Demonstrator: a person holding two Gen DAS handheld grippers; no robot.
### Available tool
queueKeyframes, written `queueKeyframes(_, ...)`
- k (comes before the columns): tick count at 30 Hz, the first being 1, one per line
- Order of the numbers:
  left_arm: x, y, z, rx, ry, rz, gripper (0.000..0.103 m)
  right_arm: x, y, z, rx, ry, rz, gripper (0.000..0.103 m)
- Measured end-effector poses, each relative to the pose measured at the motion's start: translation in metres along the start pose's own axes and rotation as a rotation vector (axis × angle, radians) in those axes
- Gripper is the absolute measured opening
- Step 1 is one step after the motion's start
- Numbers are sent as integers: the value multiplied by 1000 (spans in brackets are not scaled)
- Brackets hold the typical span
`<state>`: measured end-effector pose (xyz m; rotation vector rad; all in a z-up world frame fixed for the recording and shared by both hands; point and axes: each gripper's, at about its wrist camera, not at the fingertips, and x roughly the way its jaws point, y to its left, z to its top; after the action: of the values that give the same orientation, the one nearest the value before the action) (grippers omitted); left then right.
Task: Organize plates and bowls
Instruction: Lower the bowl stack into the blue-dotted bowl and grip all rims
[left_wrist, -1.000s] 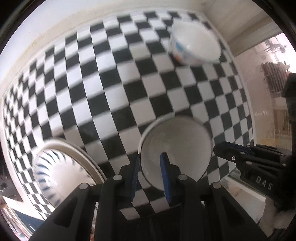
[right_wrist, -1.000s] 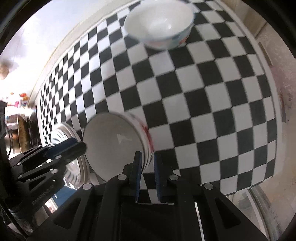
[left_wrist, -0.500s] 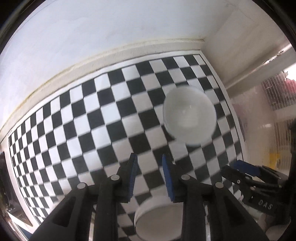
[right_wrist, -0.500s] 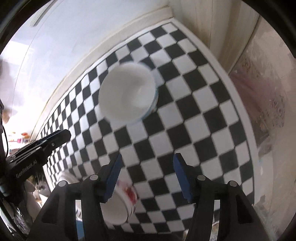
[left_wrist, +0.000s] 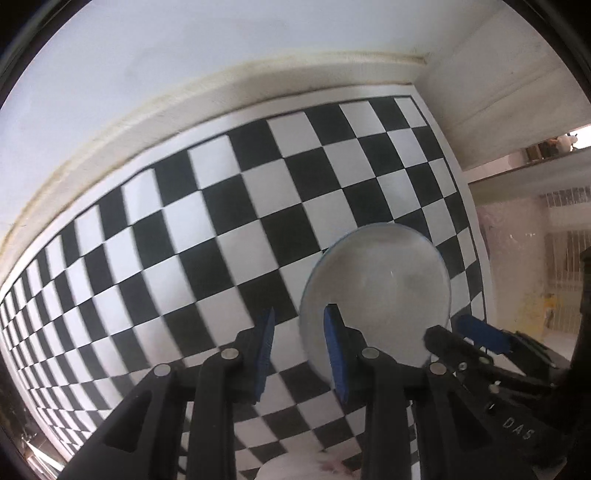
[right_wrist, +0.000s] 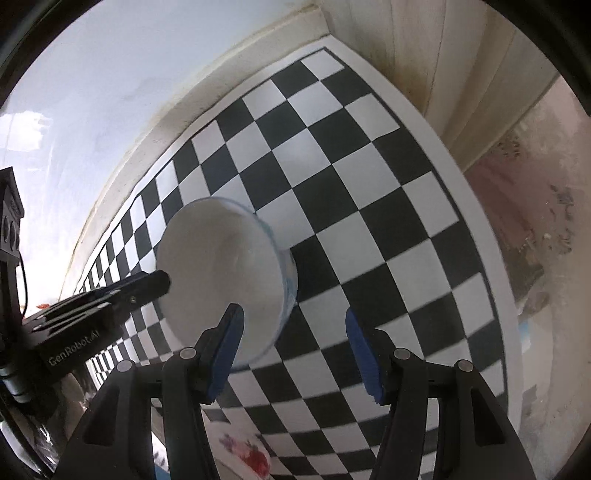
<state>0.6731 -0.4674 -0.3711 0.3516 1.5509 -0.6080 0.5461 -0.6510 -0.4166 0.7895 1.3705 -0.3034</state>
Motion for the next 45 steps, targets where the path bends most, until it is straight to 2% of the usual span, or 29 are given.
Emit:
queueKeyframes(1,5,-1,3,4,10,0,25,5,-2,4,8,7,16,59)
queueKeyframes(6,28,-5,13,12,50,-25,25,22,-4,14,22,34,46,37)
queueKeyframes(8,31,-7,13,16,43,-48,24,30,-6,17,25,52,58,15)
queueKeyframes(9,32,-8,12,18,34,-41,23,34,-7,18,29,63,58,14)
queueKeyframes(20,22,-14,-8,8,3,-26,23,34,-2,8,16,62,61,11)
queueKeyframes(21,23,-19,-2,9,-3,-24,23,35,0,7,17,63,64,11)
queueKeyframes(29,-10,-23,-15,18,-62,-22,23,13,24,-6,-36,38,63,10)
queueKeyframes(45,-83,-7,-81,-2,-160,-39,23,-51,73,-62,-168,-17,100,11)
